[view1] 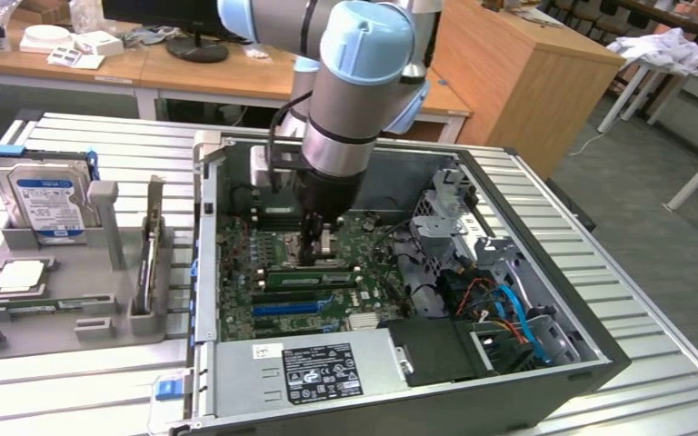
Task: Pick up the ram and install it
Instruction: 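Press down the ram until it locks into place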
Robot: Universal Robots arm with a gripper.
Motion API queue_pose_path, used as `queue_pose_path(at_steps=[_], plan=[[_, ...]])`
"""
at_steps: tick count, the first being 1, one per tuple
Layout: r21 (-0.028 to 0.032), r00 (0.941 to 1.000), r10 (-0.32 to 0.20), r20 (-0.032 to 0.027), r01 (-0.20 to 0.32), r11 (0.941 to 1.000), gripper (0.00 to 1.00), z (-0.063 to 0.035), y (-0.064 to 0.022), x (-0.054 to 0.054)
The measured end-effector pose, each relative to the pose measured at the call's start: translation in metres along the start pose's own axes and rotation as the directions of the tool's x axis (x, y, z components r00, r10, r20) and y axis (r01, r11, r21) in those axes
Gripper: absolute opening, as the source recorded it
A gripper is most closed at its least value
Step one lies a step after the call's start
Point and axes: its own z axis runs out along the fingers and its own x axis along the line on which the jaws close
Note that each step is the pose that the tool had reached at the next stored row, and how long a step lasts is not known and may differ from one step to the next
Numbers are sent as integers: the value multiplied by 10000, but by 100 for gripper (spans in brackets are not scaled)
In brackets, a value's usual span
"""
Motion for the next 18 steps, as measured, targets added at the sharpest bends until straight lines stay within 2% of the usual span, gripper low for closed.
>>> queue_pose_path(at_steps=[7, 13, 18], plan=[[0, 10000, -1, 1, 1, 10000, 11, 3, 118, 2], [-1, 10000, -1, -1, 1, 10000, 11, 4, 121, 3], [1, 10000, -1, -1, 1, 10000, 11, 44, 120, 5]])
